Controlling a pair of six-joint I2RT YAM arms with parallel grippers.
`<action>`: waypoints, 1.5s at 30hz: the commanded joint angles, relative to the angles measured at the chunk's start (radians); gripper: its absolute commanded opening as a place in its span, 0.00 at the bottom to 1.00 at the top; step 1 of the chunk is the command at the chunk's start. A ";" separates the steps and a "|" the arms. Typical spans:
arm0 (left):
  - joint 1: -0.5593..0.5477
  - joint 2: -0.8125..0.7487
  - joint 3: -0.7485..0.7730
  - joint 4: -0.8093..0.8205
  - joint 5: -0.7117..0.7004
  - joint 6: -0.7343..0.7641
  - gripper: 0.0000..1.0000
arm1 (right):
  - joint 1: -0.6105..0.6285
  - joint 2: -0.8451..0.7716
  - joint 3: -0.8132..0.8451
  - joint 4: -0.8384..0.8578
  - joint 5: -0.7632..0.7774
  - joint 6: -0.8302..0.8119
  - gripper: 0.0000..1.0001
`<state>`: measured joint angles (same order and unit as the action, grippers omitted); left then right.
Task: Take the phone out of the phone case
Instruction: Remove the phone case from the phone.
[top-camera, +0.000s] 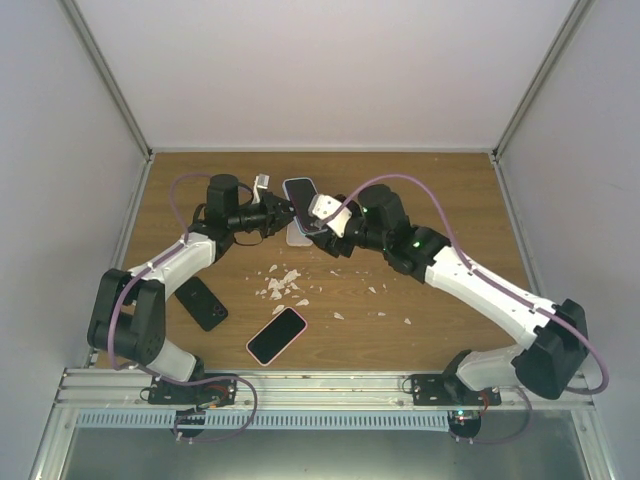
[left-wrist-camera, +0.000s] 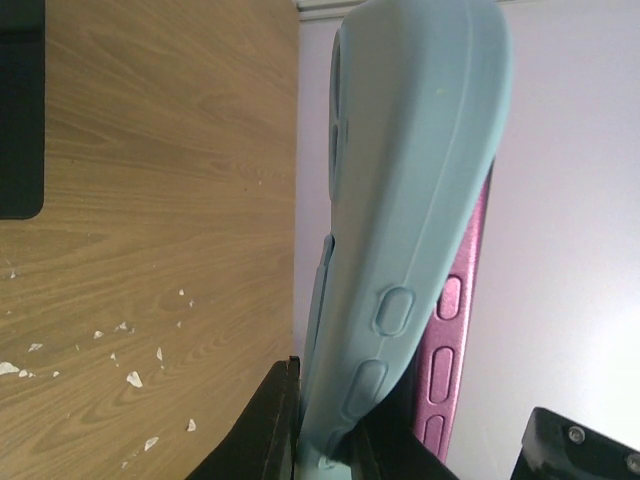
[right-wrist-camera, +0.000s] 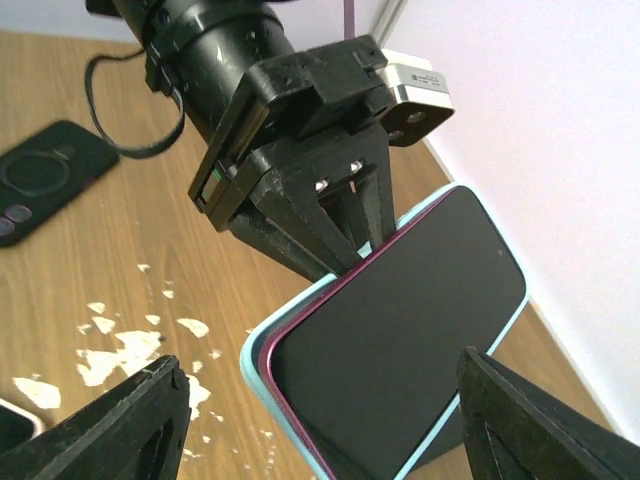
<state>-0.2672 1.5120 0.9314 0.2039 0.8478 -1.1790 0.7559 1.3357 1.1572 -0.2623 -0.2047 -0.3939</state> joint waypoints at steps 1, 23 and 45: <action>0.008 0.005 0.021 0.096 0.030 -0.043 0.01 | 0.063 0.032 -0.018 0.059 0.191 -0.105 0.73; 0.010 -0.009 -0.008 0.116 0.034 -0.072 0.00 | 0.160 0.112 -0.063 0.241 0.522 -0.182 0.62; 0.014 -0.002 -0.019 0.115 0.034 -0.075 0.00 | 0.162 0.149 -0.080 0.366 0.648 -0.274 0.54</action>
<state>-0.2535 1.5188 0.9195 0.2363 0.8207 -1.2499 0.9234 1.4708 1.1130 -0.0284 0.3099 -0.5919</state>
